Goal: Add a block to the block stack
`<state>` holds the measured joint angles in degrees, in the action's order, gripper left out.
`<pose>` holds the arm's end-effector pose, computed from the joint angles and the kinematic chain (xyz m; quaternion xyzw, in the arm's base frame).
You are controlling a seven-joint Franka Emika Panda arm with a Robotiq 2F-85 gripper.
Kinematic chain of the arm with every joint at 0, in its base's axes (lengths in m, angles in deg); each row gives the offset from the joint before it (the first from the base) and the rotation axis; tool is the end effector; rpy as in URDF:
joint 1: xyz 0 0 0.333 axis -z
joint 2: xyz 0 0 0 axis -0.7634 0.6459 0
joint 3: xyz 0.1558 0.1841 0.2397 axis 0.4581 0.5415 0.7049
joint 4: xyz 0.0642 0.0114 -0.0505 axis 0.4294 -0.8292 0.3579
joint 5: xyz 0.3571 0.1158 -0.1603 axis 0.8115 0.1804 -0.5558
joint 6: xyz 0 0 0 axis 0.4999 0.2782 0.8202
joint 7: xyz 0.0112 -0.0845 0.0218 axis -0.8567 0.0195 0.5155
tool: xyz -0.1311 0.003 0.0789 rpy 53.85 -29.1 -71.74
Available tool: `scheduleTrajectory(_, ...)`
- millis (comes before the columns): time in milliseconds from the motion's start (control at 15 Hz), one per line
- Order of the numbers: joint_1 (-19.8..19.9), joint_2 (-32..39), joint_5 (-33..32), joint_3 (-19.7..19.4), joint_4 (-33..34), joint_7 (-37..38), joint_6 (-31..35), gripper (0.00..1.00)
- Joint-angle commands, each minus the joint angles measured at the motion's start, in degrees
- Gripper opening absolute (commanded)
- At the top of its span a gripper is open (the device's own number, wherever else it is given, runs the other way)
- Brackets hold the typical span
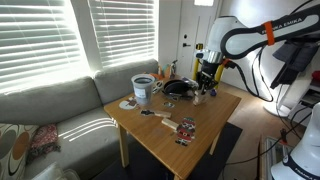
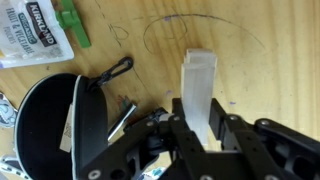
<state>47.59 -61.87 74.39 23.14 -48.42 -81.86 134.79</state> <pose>0.4752 -0.0416 0.4276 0.8689 0.4923 0.0511 0.0087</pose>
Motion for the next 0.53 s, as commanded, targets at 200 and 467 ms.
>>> scheduleTrajectory(200, -0.4, -0.3, 1.3, 0.4, 0.9, -0.6, -2.1, 0.07)
scheduleTrajectory(467, -0.4, -0.4, 1.1, 0.7, 0.8, -0.3, -2.5, 0.07)
